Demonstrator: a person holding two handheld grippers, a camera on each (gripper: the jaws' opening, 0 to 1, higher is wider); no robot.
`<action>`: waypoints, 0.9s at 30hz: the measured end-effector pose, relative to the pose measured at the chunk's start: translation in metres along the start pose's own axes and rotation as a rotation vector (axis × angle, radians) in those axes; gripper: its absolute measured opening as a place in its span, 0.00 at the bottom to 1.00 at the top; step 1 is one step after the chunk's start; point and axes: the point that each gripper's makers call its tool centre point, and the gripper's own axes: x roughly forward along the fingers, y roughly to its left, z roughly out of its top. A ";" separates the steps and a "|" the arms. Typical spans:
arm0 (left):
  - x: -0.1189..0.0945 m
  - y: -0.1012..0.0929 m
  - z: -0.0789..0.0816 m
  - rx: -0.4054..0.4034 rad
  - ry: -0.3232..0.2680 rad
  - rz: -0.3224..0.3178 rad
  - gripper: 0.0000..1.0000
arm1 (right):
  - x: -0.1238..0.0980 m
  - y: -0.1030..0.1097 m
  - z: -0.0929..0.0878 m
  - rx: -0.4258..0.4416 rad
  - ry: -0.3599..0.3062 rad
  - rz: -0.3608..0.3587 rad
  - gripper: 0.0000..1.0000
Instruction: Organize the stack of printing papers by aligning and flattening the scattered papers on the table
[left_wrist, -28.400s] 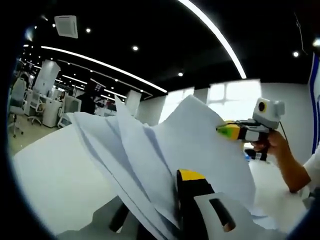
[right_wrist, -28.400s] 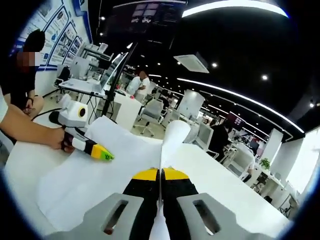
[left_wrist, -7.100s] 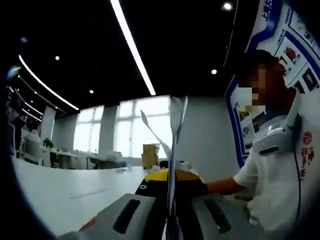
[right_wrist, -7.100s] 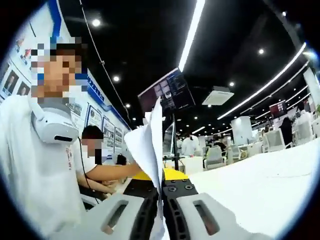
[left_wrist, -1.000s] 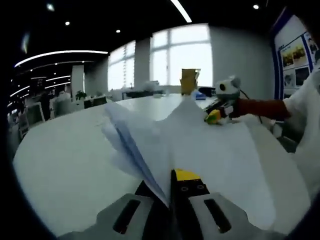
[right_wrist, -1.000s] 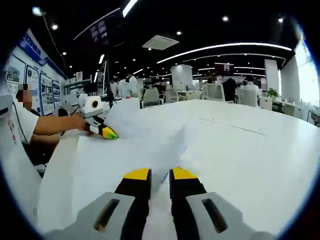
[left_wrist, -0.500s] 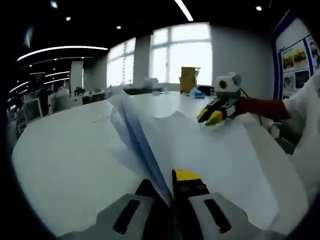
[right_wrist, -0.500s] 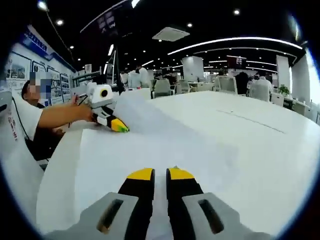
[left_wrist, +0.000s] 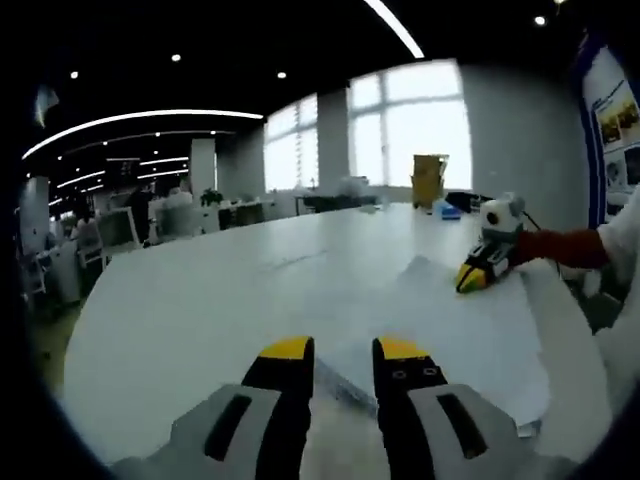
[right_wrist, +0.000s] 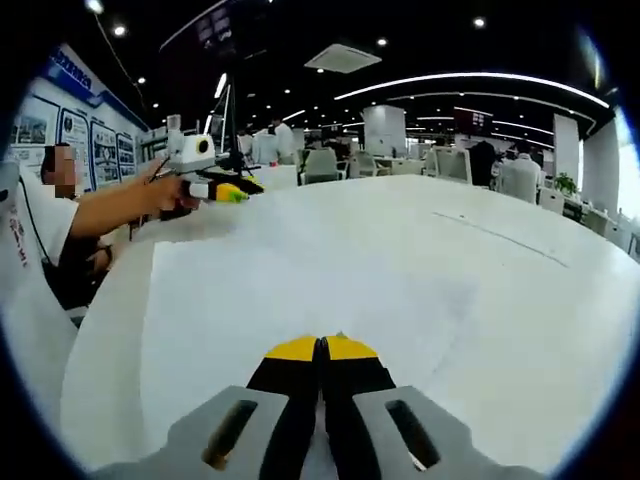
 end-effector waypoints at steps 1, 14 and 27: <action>-0.006 -0.003 0.012 -0.001 -0.027 -0.008 0.18 | 0.000 -0.001 0.000 -0.005 -0.002 -0.004 0.00; 0.031 -0.081 -0.087 -0.073 0.280 -0.146 0.05 | 0.002 -0.003 -0.001 0.027 -0.018 -0.047 0.00; 0.031 -0.101 -0.078 -0.059 0.244 -0.178 0.05 | -0.031 0.025 -0.016 0.104 0.026 -0.017 0.00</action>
